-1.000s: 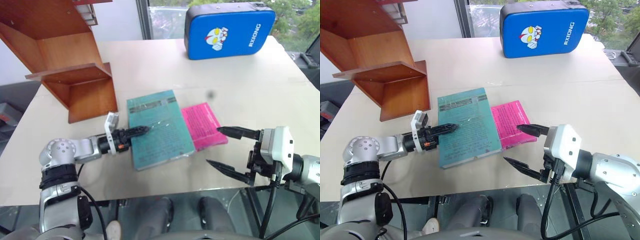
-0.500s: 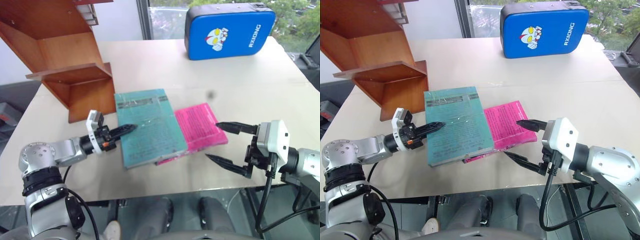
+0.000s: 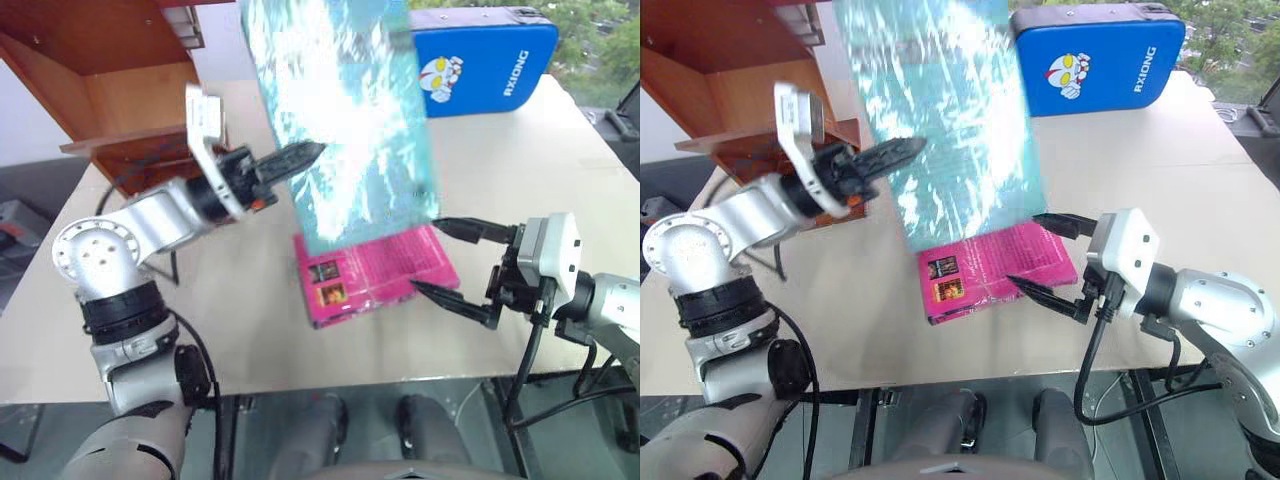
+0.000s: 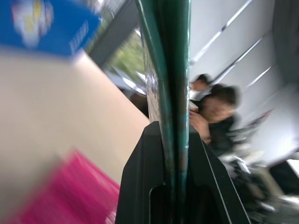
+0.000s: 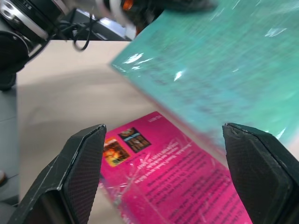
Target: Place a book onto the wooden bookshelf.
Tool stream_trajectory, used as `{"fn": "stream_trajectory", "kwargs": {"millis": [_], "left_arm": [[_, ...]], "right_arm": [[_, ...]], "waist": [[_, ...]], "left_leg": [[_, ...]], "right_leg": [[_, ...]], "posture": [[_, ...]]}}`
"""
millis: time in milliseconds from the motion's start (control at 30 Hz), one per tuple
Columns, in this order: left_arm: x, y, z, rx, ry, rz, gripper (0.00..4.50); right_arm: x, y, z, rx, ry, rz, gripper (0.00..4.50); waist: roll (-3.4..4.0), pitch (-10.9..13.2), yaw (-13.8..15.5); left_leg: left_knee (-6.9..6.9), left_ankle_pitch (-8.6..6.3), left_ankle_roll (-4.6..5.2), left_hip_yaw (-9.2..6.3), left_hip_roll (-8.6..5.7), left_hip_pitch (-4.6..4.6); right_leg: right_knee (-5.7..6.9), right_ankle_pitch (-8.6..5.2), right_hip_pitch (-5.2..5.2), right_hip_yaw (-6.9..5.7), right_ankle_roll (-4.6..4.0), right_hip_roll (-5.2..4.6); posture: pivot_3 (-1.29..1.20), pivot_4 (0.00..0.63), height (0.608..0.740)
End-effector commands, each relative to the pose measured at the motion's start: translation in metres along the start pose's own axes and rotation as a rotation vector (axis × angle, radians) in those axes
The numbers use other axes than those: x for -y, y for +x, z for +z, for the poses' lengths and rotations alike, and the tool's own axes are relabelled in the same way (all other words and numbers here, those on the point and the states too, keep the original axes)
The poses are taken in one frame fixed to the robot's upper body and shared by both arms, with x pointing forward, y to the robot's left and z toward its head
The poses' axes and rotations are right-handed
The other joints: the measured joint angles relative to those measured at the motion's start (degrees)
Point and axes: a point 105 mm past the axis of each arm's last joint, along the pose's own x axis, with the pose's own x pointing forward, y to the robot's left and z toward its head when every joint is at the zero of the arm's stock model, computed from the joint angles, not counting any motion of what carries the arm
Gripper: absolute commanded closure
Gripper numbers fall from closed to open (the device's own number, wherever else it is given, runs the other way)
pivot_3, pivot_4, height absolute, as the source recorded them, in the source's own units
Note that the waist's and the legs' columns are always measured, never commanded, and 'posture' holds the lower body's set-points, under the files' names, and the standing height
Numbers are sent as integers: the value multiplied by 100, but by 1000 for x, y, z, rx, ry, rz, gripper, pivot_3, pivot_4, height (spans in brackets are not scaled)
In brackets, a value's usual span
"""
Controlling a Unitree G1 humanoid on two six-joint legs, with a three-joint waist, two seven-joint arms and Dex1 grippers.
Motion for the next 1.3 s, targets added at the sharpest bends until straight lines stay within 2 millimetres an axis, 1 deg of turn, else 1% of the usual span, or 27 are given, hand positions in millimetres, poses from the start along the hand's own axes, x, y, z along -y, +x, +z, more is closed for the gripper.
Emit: {"fn": "stream_trajectory", "kwargs": {"millis": [33,67,100,133,200,267,300,400,433,467,500,533,567,600,667,700,767,867,933,1000,1033,1100,1200,1233,1300], "left_arm": [[27,19,15,-45,597,-84,4489],[27,22,14,-67,749,-93,4489],[25,21,13,-81,848,-102,4489],[23,24,21,-75,973,-91,4489],[25,26,41,-64,1145,-83,4489],[29,19,63,-112,1245,-97,4489],[27,14,76,-154,1295,-85,4489],[17,-9,105,-321,1405,-5,4489],[13,-16,111,-378,1424,27,4489],[9,-22,114,-438,1432,54,4489],[4,-33,114,-540,1440,84,4489],[-4,-45,117,-621,1432,148,4489],[-12,-57,122,-689,1412,221,4489],[-18,-70,127,-769,1434,267,4489],[-32,-90,136,-885,1433,370,4489],[-39,-100,139,-962,1466,407,4489],[-52,-113,146,-1052,1518,471,4489],[-66,-123,145,-1159,1508,506,4489],[-77,-134,139,-1244,1476,510,4489],[-87,-151,127,-1347,1385,521,4489],[-89,-155,125,-1370,1356,525,4489],[-91,-165,118,-1418,1292,532,4489],[-90,-166,112,-1398,1244,535,4489],[-90,-166,111,-1392,1235,542,4489],[-89,-169,106,-1388,1198,552,4489]], "right_arm": [[3,1,10,40,-56,-20,422],[4,2,10,44,-58,-22,422],[3,4,10,48,-58,-22,422],[4,5,7,47,-55,-25,422],[5,8,3,49,-54,-29,422],[5,14,6,80,-49,-31,422],[6,15,7,96,-44,-29,422],[11,21,0,104,-37,-21,422],[13,22,-3,106,-40,-18,422],[14,24,-3,113,-40,-13,422],[15,25,-2,132,-39,-7,422],[16,27,0,151,-39,-1,422],[16,31,0,166,-39,4,422],[16,34,0,179,-45,10,422],[16,42,2,206,-52,18,422],[17,45,5,223,-60,18,422],[18,49,11,255,-71,15,422],[20,51,15,269,-85,10,422],[19,52,17,276,-98,12,422],[19,53,22,280,-122,21,422],[20,52,23,281,-130,23,422],[24,54,36,302,-163,20,422],[35,60,56,343,-188,-13,422],[37,62,60,354,-185,-22,422],[40,65,62,354,-188,-34,422]], "waist": [[3,-1,-11],[8,-4,-13],[9,-4,-9],[5,-2,-3],[1,2,6],[-12,19,-7],[-16,30,-29],[-14,33,-110],[-9,31,-128],[-8,31,-138],[-9,32,-159],[-6,37,-173],[-2,39,-171],[-7,43,-169],[-16,53,-177],[-18,56,-176],[-24,62,-169],[-32,66,-145],[-32,67,-143],[-34,69,-159],[-34,69,-166],[-33,72,-239],[-33,73,-359],[-33,73,-368],[-33,73,-373]], "left_leg": [[-2,0,1,8,-1,1],[-9,0,1,20,-2,5],[-21,0,2,31,-4,12],[-23,0,3,32,-5,13],[-23,1,5,25,0,10],[-23,4,9,17,0,2],[-22,5,10,16,1,-3],[-24,4,12,17,1,-8],[-27,4,14,16,0,-7],[-35,4,15,16,-1,-5],[-37,4,15,16,-2,-3],[-39,4,16,16,-1,-4],[-41,4,16,17,-1,-4],[-41,5,16,16,-1,-4],[-39,5,15,14,5,-3],[-38,6,15,14,6,-1],[-34,6,14,13,7,-1],[-28,6,14,9,5,-3],[-20,5,15,2,2,-5],[-17,5,16,2,1,-7],[-17,5,16,2,1,-6],[-16,5,15,5,3,-7],[-13,6,15,9,9,-5],[-14,5,15,12,13,-1],[-14,5,14,11,22,-1]], "right_leg": [[-2,0,0,5,0,1],[-2,0,-1,15,0,2],[-5,0,0,27,0,0],[-8,0,-1,28,0,0],[-15,0,-2,21,1,0],[-14,0,-6,11,1,5],[-12,1,-12,11,1,10],[-16,0,-20,14,1,14],[-20,-2,-19,13,2,16],[-28,-1,-17,12,2,15],[-28,-2,-17,13,2,15],[-32,-2,-17,11,3,17],[-30,-2,-17,12,3,19],[-29,-2,-17,12,3,20],[-23,-2,-17,10,4,28],[-18,-2,-17,10,4,31],[-14,-2,-17,8,4,32],[-11,-2,-17,6,4,31],[-15,-2,-15,1,4,30],[-13,-2,-16,0,4,29],[-12,-2,-17,1,4,29],[-6,-2,-17,3,4,31],[3,-2,-21,8,4,35],[5,-2,-21,12,4,39],[6,-2,-23,11,4,46]], "posture": [[0,150,736],[0,150,736],[0,150,736],[0,150,736],[0,150,736],[0,150,736],[0,150,736],[0,150,736],[0,150,736],[0,150,736],[0,150,736],[0,150,736],[0,150,736],[0,150,736],[0,150,736],[0,150,736],[0,150,736],[0,150,736],[0,150,736],[0,150,736],[0,150,736],[0,150,736],[0,150,736],[0,150,736],[0,150,736]]}}
